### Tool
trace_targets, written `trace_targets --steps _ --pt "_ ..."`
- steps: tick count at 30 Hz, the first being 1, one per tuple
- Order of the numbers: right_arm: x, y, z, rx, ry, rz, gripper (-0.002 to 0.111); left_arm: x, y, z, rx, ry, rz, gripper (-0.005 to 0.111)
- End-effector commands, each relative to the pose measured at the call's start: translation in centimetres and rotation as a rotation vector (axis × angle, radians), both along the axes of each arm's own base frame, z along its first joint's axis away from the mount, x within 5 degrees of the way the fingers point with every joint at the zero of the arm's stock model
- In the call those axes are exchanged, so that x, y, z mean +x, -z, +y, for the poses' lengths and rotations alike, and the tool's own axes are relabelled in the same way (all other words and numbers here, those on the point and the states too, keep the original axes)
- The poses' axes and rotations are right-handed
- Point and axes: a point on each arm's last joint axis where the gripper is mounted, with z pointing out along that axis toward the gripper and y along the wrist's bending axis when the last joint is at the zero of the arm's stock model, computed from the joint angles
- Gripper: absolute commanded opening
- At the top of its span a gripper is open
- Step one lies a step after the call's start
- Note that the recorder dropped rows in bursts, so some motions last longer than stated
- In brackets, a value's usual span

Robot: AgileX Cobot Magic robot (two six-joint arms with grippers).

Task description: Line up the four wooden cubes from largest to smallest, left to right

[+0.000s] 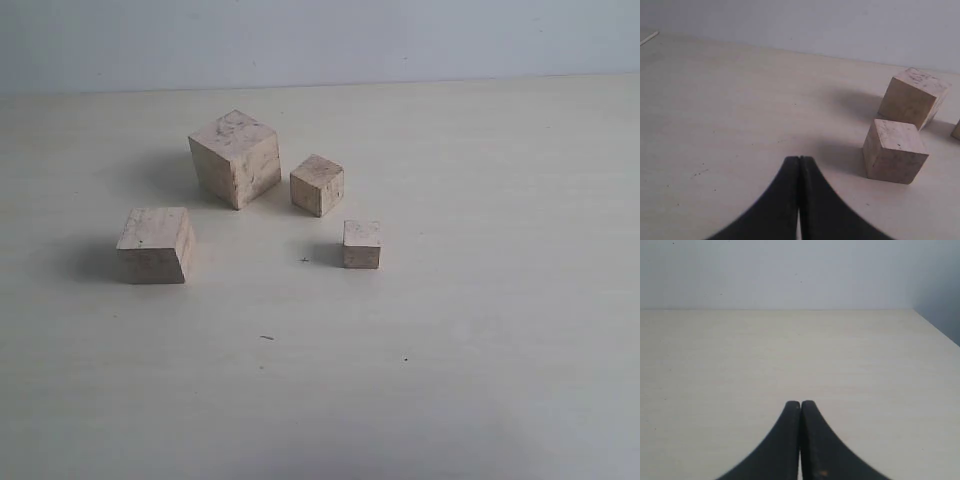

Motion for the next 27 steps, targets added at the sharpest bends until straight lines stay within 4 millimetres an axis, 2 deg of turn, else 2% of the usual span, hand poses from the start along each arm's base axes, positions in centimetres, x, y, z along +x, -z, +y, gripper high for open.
trace_targets --steps 1,8,13,21,24,25,27 --pt "0.0 0.0 0.0 -0.007 0.005 -0.017 0.0 0.0 0.0 0.0 0.001 0.005 -0.014 0.0" --pt "0.0 -0.1 0.0 -0.006 0.005 -0.026 0.0 0.0 0.0 0.0 0.001 0.005 -0.014 0.0" --pt "0.2 -1.4 0.2 0.194 0.01 -0.157 0.0 0.0 0.0 0.0 0.001 0.005 -0.014 0.0" --pt "0.2 -2.6 0.0 0.202 0.022 -0.288 0.0 0.0 0.0 0.0 0.001 0.005 -0.014 0.0" --pt "0.1 -4.0 -0.3 0.21 0.037 -0.447 0.0 0.0 0.0 0.0 0.001 0.005 -0.014 0.0" --pt "-0.2 -4.8 -0.4 0.249 0.045 -0.543 0.0 0.0 0.0 0.0 0.001 0.005 -0.014 0.0" --pt "-0.5 -6.1 -0.5 0.348 0.038 -0.6 0.0 0.0 0.0 0.0 0.001 0.005 -0.014 0.0"
